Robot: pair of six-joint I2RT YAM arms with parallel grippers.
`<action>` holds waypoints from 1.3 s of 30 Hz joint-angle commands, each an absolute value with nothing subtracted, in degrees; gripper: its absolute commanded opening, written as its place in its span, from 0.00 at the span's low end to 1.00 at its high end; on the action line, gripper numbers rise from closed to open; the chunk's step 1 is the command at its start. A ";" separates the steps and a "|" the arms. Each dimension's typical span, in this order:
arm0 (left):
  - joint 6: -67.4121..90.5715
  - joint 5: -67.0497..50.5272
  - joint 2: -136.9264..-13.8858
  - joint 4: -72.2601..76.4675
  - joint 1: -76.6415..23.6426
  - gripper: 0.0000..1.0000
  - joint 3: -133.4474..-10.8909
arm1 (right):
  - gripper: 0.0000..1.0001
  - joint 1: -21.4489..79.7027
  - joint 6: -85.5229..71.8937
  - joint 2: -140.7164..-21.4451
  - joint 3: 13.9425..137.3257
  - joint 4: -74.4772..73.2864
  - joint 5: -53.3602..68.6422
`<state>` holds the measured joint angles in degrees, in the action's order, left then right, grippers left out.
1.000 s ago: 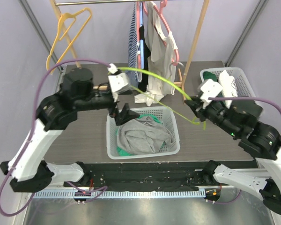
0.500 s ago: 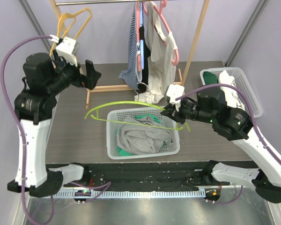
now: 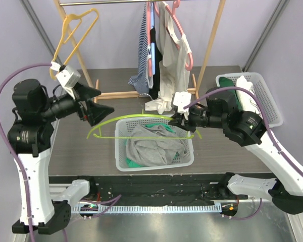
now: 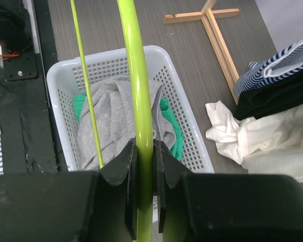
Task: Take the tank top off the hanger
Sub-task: Place the tank top in the bin, then place the hanger at the clothesline.
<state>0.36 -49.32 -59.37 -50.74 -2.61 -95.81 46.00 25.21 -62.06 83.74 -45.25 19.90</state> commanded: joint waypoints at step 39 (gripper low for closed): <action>-40.95 -72.51 -66.97 -95.27 -5.08 0.95 -98.89 | 0.01 43.51 33.84 -63.45 91.66 -46.49 18.46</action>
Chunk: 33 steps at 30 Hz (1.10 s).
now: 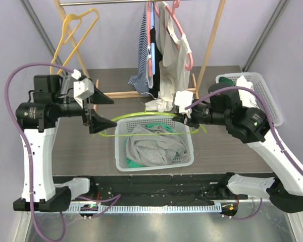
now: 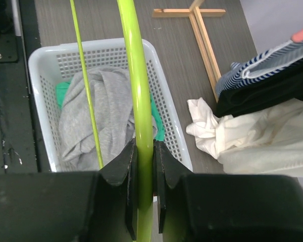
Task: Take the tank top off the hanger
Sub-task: Place the hanger at the clothesline.
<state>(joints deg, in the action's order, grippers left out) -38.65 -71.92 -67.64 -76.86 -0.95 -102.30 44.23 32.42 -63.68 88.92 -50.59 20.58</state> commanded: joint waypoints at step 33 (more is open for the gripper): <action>-40.01 -64.96 -72.16 -91.68 -12.66 0.00 -100.64 | 0.14 43.24 29.18 -60.13 86.49 -37.63 10.82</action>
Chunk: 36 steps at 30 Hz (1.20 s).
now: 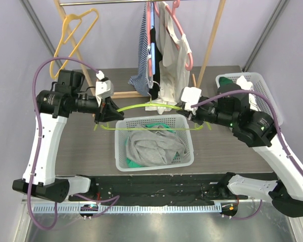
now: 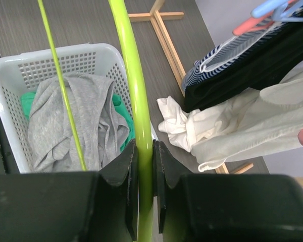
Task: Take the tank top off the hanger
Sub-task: Place the hanger at the clothesline.
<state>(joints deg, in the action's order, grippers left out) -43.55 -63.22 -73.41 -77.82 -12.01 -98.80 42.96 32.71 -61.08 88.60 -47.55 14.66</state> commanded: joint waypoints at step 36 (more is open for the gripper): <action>-13.97 -26.46 -72.42 -63.82 -9.49 0.00 -134.83 | 1.00 43.24 19.60 -43.68 71.11 -21.09 -11.78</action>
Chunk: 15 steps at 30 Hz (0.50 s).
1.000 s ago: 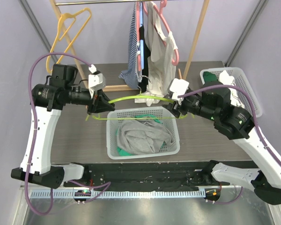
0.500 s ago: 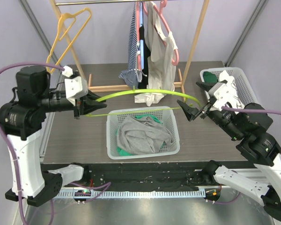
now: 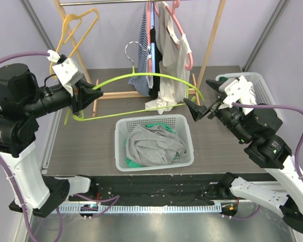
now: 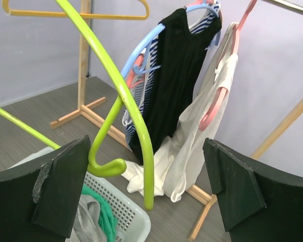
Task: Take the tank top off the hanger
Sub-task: Place the hanger at the clothesline.
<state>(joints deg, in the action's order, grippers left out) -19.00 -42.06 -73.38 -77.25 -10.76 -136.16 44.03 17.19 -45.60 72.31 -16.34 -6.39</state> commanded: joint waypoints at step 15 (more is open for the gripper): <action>-17.66 -23.92 -68.12 -65.30 -9.49 0.00 -126.56 | 1.00 43.24 18.28 -37.88 66.46 -9.67 -21.97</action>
